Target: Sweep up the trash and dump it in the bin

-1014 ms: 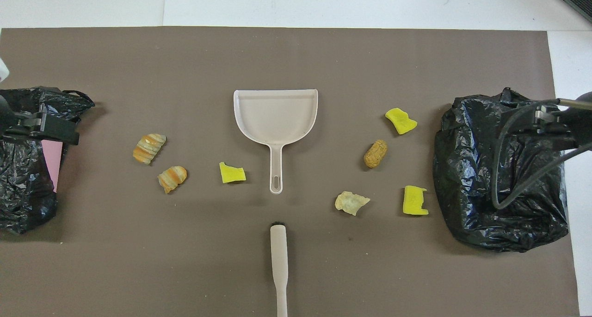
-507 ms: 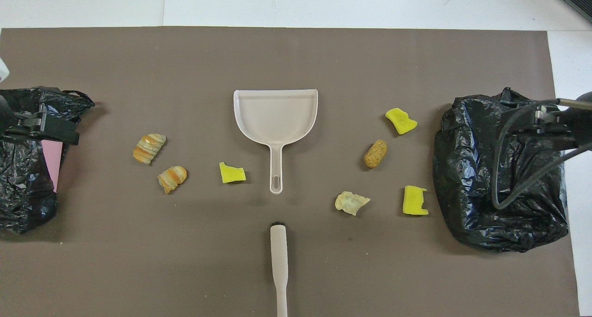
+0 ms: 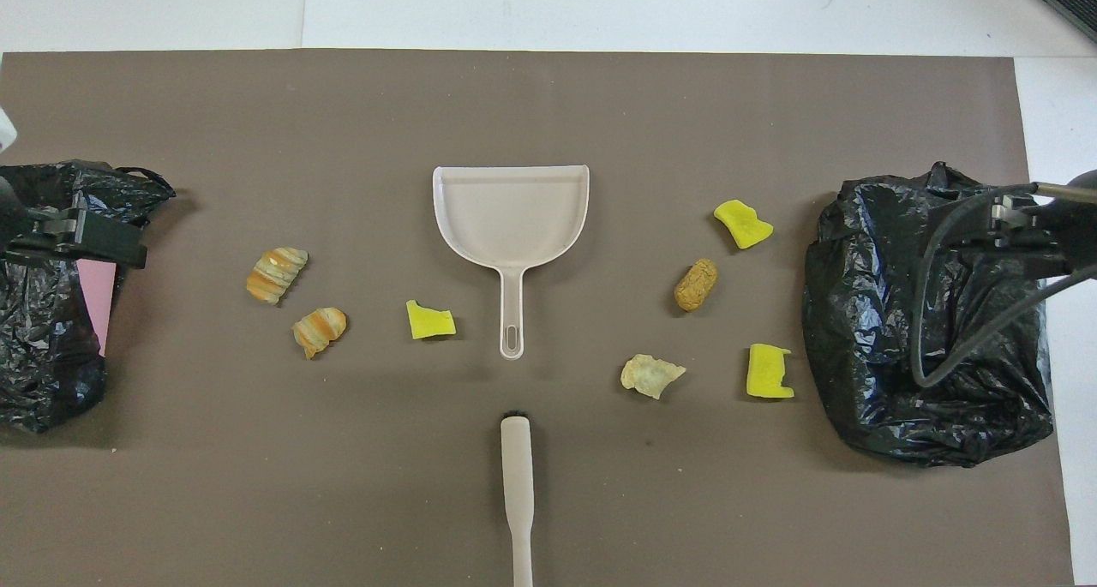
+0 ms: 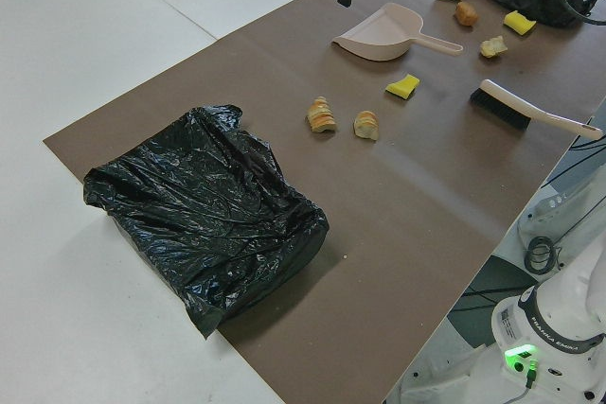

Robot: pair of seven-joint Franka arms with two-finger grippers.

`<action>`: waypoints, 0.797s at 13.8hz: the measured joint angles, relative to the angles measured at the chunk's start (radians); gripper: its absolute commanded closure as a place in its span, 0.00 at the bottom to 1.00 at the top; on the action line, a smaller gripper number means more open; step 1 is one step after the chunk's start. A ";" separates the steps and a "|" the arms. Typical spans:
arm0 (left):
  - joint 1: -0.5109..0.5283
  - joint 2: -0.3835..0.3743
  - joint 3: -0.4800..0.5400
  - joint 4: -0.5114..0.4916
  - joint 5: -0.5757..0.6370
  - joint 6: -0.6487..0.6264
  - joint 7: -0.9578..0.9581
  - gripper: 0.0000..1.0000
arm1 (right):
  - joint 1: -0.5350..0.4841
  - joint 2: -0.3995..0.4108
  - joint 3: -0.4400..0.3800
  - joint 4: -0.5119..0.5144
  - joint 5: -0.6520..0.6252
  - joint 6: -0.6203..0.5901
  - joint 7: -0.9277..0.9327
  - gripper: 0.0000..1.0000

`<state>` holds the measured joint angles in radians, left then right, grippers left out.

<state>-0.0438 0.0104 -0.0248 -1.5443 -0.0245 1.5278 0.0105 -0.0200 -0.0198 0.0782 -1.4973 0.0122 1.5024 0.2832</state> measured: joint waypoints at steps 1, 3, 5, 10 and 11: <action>0.000 0.000 0.000 0.000 0.000 0.000 0.000 0.00 | 0.000 0.000 0.000 0.000 0.000 0.000 0.000 0.00; 0.000 0.000 0.000 0.000 0.000 0.000 0.000 0.00 | 0.000 0.000 0.000 0.000 0.000 0.000 0.000 0.00; 0.000 0.000 0.000 0.000 0.000 0.000 0.000 0.00 | 0.000 0.000 0.000 0.000 0.000 0.000 0.000 0.00; 0.000 0.000 0.000 0.000 0.000 0.000 0.000 0.00 | 0.001 0.000 0.002 -0.003 0.000 0.014 0.000 0.00; 0.000 0.000 0.000 0.000 0.000 0.000 0.000 0.00 | 0.002 0.001 0.004 -0.005 0.000 0.024 0.000 0.00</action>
<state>-0.0438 0.0104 -0.0248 -1.5443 -0.0245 1.5278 0.0105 -0.0180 -0.0187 0.0825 -1.5021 0.0122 1.5269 0.2832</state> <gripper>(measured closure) 0.000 0.000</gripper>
